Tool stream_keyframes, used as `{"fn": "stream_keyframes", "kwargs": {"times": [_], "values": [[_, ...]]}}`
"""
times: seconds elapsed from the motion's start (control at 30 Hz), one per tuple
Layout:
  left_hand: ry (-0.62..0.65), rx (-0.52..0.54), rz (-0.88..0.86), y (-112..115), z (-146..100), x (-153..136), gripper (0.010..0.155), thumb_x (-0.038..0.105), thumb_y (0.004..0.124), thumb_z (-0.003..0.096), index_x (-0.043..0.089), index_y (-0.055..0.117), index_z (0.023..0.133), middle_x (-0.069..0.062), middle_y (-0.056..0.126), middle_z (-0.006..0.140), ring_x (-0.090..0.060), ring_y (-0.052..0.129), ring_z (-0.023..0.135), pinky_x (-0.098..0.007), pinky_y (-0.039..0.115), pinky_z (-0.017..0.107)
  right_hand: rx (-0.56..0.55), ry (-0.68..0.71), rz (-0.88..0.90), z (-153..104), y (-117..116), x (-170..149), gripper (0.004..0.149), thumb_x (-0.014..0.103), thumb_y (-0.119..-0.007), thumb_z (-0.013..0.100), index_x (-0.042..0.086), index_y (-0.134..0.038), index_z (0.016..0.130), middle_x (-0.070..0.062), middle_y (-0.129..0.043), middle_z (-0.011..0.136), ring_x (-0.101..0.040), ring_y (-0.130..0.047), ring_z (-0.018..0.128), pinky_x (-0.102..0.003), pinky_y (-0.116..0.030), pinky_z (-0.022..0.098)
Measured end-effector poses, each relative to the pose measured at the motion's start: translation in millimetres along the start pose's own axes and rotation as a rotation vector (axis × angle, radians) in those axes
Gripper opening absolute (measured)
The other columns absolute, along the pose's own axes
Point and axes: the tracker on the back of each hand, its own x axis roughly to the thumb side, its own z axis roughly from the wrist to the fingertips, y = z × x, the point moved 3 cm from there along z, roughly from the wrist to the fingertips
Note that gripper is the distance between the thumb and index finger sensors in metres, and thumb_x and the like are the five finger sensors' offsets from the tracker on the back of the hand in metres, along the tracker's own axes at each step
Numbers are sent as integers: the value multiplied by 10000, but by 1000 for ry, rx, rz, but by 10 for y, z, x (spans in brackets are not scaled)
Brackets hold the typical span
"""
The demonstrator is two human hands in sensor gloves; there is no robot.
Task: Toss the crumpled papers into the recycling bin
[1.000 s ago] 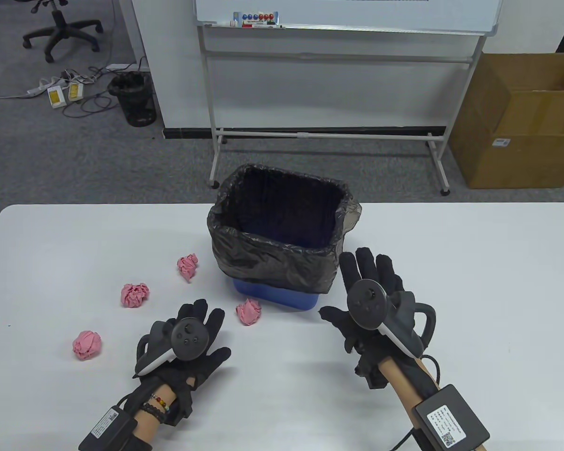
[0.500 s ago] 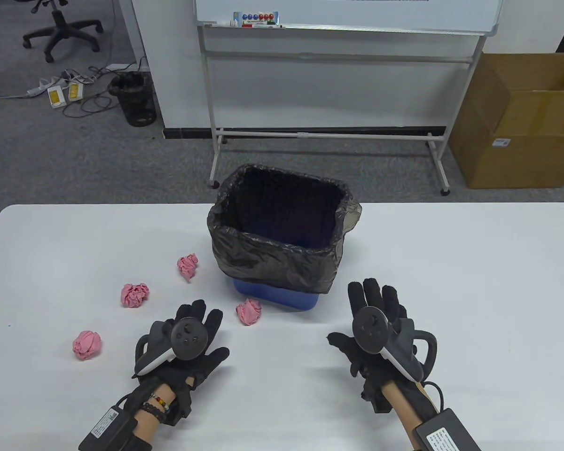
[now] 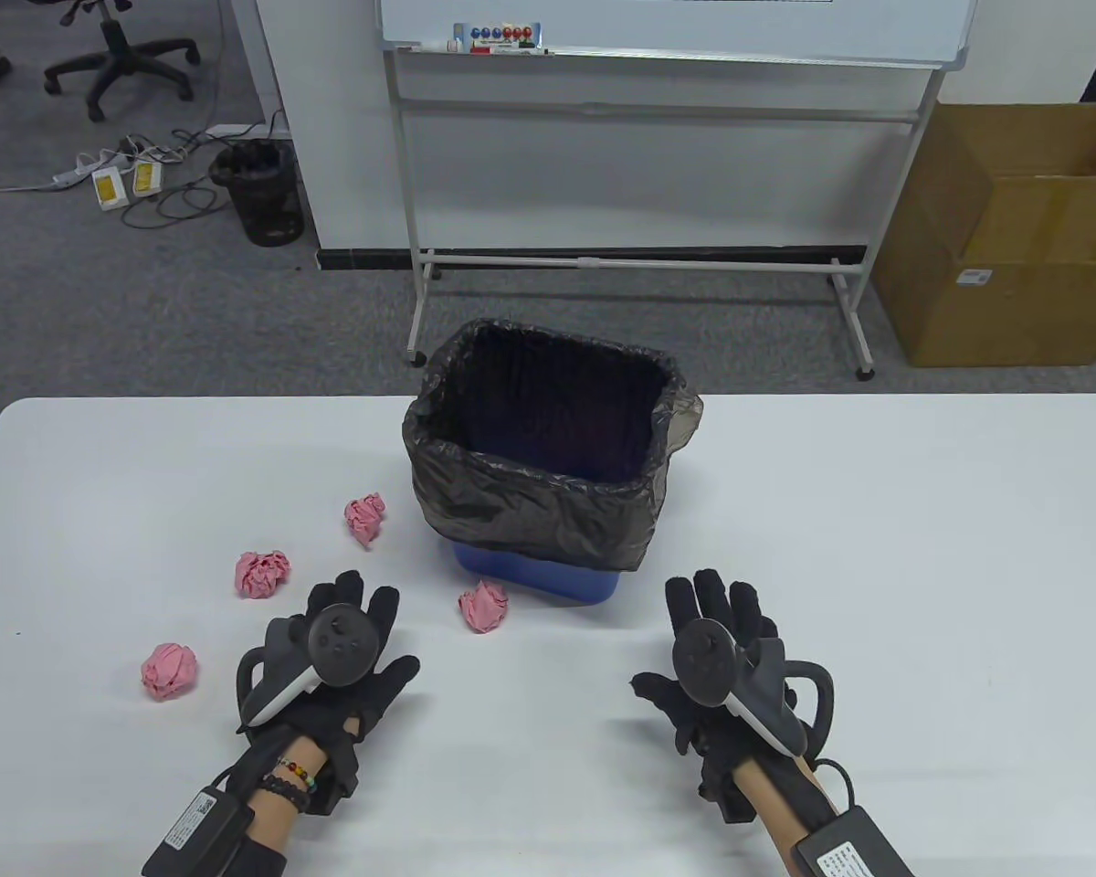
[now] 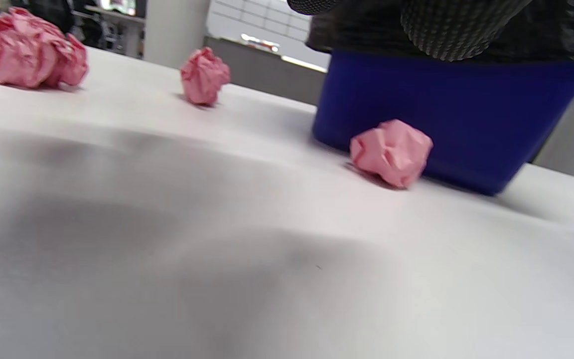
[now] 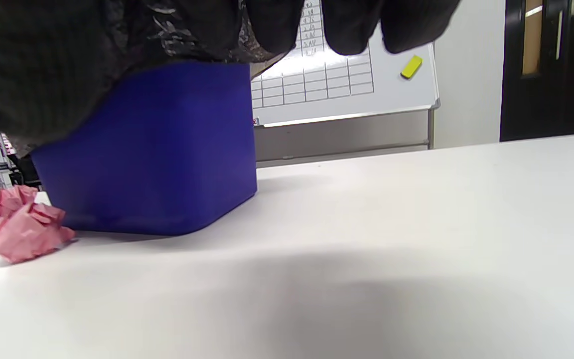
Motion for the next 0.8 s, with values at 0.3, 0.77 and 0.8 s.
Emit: {"fn": "stream_keyframes", "kwargs": {"times": [0.3, 0.77, 0.8], "values": [[-158, 74, -52, -203, -19, -462, 817, 578, 661, 484, 212, 343, 1141, -203, 122, 1200, -497, 166, 1079, -715, 279, 713, 47, 17, 5, -34, -68, -18, 1008, 667, -854, 284, 328, -376, 1103, -19, -393, 1211, -411, -447, 1128, -572, -504, 765], [-464, 125, -38, -217, -129, -1193, 826, 566, 711, 483, 210, 361, 1141, -197, 131, 1205, -566, 134, 1050, -746, 277, 692, 88, 25, 10, -37, -103, -20, 1003, 668, -851, 286, 330, -376, 1103, -21, -392, 1212, -408, -453, 1128, -573, -509, 764], [-485, 126, -16, -193, -132, -1235, 825, 561, 718, 481, 209, 368, 1140, -200, 138, 1205, -577, 145, 1047, -749, 286, 689, 91, 26, 9, -38, -107, -21, 1006, 668, -851, 285, 329, -374, 1103, -21, -394, 1211, -408, -454, 1128, -573, -509, 763]]}}
